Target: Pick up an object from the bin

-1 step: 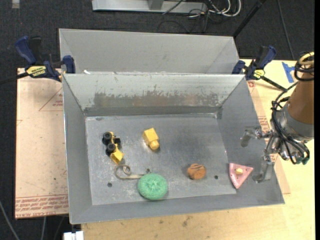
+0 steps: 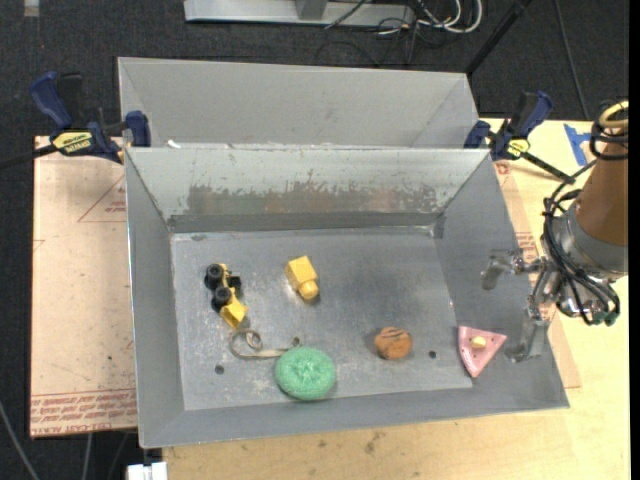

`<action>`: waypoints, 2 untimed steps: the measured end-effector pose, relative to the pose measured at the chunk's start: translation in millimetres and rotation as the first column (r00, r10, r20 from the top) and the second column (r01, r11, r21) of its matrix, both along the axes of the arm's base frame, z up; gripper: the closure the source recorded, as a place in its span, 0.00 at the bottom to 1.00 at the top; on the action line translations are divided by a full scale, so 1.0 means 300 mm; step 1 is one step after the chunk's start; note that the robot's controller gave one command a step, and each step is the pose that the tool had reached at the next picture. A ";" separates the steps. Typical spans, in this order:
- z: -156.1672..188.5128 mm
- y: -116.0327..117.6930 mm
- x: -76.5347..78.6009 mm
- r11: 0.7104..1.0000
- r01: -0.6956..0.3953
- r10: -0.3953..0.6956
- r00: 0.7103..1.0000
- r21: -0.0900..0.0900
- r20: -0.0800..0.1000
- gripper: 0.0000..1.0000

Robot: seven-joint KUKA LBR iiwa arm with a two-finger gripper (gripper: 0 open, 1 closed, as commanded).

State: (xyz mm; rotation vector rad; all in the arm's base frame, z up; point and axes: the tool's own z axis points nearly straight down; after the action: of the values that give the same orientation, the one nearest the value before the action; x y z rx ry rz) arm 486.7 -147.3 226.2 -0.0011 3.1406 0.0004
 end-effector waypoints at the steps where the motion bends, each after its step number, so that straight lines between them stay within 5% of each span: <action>1: -0.228 -0.023 0.019 0.994 -0.110 0.110 0.994 0.001 -0.002 0.00; 2: -0.239 0.256 0.018 0.977 -0.211 0.211 0.977 0.001 0.000 0.00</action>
Offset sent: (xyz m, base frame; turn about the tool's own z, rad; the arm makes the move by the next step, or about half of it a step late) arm 0.0049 0.0868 -0.0721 -0.2240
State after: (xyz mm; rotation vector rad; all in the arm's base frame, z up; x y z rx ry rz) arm 492.0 -70.4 154.6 -0.3344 3.1232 0.0014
